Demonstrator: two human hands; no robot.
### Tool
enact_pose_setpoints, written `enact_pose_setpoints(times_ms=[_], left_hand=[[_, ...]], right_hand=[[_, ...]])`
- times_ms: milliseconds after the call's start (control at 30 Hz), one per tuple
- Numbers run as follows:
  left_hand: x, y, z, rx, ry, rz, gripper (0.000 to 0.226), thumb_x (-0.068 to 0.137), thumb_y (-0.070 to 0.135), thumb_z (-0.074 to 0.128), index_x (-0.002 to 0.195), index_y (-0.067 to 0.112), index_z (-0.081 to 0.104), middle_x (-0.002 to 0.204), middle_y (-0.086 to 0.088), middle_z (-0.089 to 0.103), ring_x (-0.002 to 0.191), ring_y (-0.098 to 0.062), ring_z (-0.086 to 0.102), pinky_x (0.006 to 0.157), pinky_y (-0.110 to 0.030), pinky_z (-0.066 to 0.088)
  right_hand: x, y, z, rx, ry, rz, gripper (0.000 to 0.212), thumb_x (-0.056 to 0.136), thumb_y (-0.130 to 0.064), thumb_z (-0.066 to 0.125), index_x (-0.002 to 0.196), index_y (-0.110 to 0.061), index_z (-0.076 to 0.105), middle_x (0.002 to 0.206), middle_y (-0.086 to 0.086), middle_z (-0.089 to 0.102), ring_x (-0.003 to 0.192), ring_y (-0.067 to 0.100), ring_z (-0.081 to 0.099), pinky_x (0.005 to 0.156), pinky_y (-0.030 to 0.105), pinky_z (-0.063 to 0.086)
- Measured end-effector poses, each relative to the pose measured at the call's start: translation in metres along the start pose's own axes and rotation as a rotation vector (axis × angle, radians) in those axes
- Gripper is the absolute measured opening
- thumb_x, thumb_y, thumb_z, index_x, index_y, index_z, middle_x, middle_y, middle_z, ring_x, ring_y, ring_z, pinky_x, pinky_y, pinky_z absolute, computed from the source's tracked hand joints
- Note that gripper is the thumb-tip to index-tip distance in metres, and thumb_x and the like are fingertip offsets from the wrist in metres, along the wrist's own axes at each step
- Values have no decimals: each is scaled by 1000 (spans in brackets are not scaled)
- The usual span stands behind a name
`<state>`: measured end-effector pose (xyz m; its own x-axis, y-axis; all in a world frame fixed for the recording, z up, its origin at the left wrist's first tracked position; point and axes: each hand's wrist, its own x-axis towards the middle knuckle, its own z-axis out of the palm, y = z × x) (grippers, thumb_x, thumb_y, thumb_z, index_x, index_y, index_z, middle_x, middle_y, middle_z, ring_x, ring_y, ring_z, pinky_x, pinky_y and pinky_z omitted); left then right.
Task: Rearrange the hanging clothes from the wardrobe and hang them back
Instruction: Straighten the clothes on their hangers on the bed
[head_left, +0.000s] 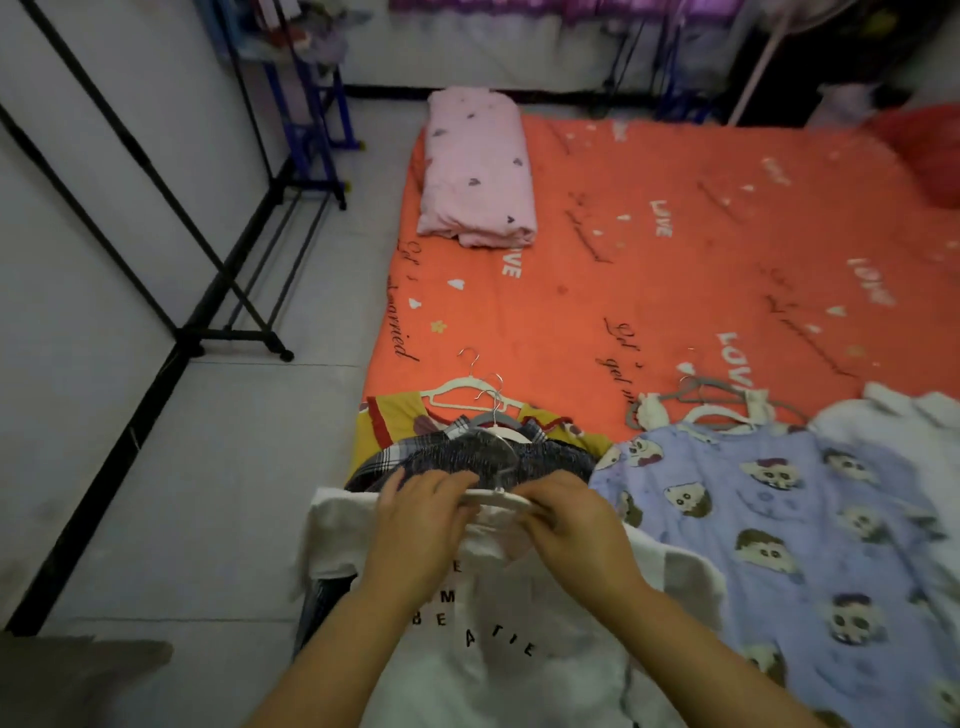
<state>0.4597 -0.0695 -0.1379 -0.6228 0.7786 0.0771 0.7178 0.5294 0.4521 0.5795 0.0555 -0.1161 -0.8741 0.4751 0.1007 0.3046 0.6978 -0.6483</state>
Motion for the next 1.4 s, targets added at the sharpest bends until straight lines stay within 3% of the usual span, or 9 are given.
enact_pose_setpoints(times_ms=[100, 333, 433, 567, 667, 867, 1100, 1233, 1400], left_hand=[[-25, 17, -23, -96, -12, 140, 28, 93, 29, 52, 120, 27, 58, 108, 5, 62, 100, -16, 54, 88, -34, 41], [-88, 83, -58, -252, 81, 460, 24, 84, 24, 58, 106, 21, 68, 87, 1, 68, 79, -22, 62, 65, -41, 50], [-111, 119, -61, -276, 86, 547, 25, 79, 24, 60, 101, 19, 71, 80, 2, 69, 71, -22, 64, 56, -37, 52], [-136, 168, -55, -275, 116, 642, 25, 72, 24, 65, 95, 18, 73, 74, 4, 70, 62, -18, 65, 48, -28, 49], [-157, 202, -41, -296, 86, 668, 23, 73, 20, 72, 96, 16, 73, 76, 1, 71, 62, -20, 66, 49, -29, 51], [-197, 287, -12, -296, 49, 727, 30, 67, 11, 83, 94, 17, 74, 70, 3, 70, 57, -18, 64, 45, -26, 46], [-248, 408, 29, -321, 49, 728, 24, 76, 14, 74, 99, 21, 72, 76, 1, 69, 67, -23, 64, 53, -33, 49], [-263, 468, 54, -374, 47, 642, 26, 86, 25, 64, 112, 27, 67, 93, 2, 69, 86, -20, 62, 67, -31, 44], [-267, 532, 87, -419, 10, 595, 26, 86, 27, 63, 112, 29, 66, 97, 6, 68, 90, -16, 61, 69, -27, 43]], right_hand=[[-44, -23, -18, -78, 131, 2, 19, 84, -11, 67, 102, -16, 69, 91, 4, 62, 82, 21, 57, 69, 24, 41], [-153, -53, -52, -193, 454, 113, 28, 79, -6, 73, 105, -14, 68, 91, 3, 66, 81, 22, 62, 69, 31, 50], [-203, -52, -72, -310, 538, 192, 29, 74, -5, 77, 101, -14, 69, 87, 2, 69, 79, 25, 65, 70, 34, 48], [-265, -43, -96, -319, 635, 333, 25, 74, -2, 73, 96, -14, 70, 87, 1, 69, 82, 23, 64, 74, 26, 44], [-308, -36, -116, -379, 708, 365, 17, 72, -10, 70, 88, -14, 72, 79, -3, 69, 73, 15, 64, 69, 18, 42], [-390, -5, -162, -464, 753, 401, 28, 61, 0, 84, 83, -12, 71, 74, -1, 69, 67, 20, 65, 65, 30, 50], [-490, 58, -235, -438, 781, 439, 29, 65, 0, 81, 89, -12, 71, 80, 0, 67, 74, 24, 62, 64, 24, 39], [-527, 90, -285, -437, 796, 389, 26, 67, 4, 78, 90, -8, 71, 82, 5, 67, 75, 28, 59, 68, 29, 43], [-556, 133, -339, -464, 781, 392, 19, 72, -2, 76, 89, -8, 71, 86, 6, 67, 80, 28, 59, 71, 31, 44]])
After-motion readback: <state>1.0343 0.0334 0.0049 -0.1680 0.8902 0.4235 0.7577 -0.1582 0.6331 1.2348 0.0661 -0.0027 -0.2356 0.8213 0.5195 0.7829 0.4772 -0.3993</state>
